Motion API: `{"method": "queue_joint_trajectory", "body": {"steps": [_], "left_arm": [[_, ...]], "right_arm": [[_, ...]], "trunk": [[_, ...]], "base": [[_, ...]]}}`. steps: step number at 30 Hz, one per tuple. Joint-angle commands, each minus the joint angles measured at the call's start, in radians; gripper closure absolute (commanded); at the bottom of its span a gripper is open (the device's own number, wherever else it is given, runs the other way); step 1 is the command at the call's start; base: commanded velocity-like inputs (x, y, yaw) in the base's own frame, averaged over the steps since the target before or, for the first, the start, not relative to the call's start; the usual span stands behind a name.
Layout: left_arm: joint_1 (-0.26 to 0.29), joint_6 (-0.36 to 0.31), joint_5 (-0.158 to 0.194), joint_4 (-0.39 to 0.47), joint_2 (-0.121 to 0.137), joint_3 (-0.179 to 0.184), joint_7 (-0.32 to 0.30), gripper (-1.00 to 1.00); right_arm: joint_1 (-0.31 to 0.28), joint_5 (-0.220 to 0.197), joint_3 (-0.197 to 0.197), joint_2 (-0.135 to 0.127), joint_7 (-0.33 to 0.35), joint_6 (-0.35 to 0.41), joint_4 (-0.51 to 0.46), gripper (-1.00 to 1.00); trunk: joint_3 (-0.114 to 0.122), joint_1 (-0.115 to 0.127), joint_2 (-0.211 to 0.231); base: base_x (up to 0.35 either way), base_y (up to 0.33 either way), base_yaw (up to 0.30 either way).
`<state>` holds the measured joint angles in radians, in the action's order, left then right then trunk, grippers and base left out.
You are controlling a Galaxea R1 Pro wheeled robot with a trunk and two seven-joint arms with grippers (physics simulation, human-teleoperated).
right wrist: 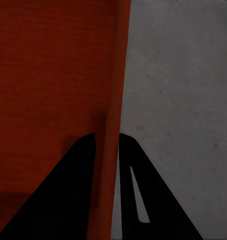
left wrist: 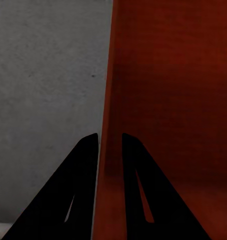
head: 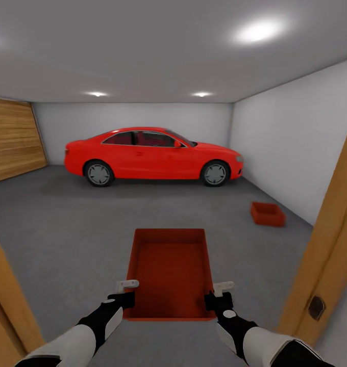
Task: Move the two storage containers from the living room to the garage. In the garage, place one container on the floor and stack the other container on top of it (either order is fine).
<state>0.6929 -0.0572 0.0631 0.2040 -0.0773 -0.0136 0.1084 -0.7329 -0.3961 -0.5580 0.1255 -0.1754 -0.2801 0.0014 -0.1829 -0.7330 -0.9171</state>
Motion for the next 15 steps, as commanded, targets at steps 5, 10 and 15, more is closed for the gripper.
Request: {"method": "queue_joint_trajectory", "body": {"steps": [5, 10, 15], "left_arm": [[0.000, 0.076, -0.010, 0.005, -0.001, -0.019, 0.010, 1.00], [0.000, 0.076, -0.009, 0.005, -0.001, -0.020, 0.010, 1.00], [0.000, 0.076, -0.006, 0.005, -0.001, -0.019, 0.010, 1.00]], "right_arm": [[0.000, 0.007, 0.027, 0.003, 0.003, 0.002, 0.000, 1.00], [0.000, 0.007, 0.027, 0.003, 0.004, 0.002, 0.000, 1.00], [0.000, 0.007, 0.027, 0.003, 0.004, 0.002, 0.000, 1.00]], "trunk": [[-0.001, -0.001, -0.001], [-0.001, -0.001, -0.001], [-0.001, -0.001, -0.001]], "base": [[0.320, 0.000, 0.175], [0.320, 0.000, 0.019], [0.320, 0.000, 0.138]]}}
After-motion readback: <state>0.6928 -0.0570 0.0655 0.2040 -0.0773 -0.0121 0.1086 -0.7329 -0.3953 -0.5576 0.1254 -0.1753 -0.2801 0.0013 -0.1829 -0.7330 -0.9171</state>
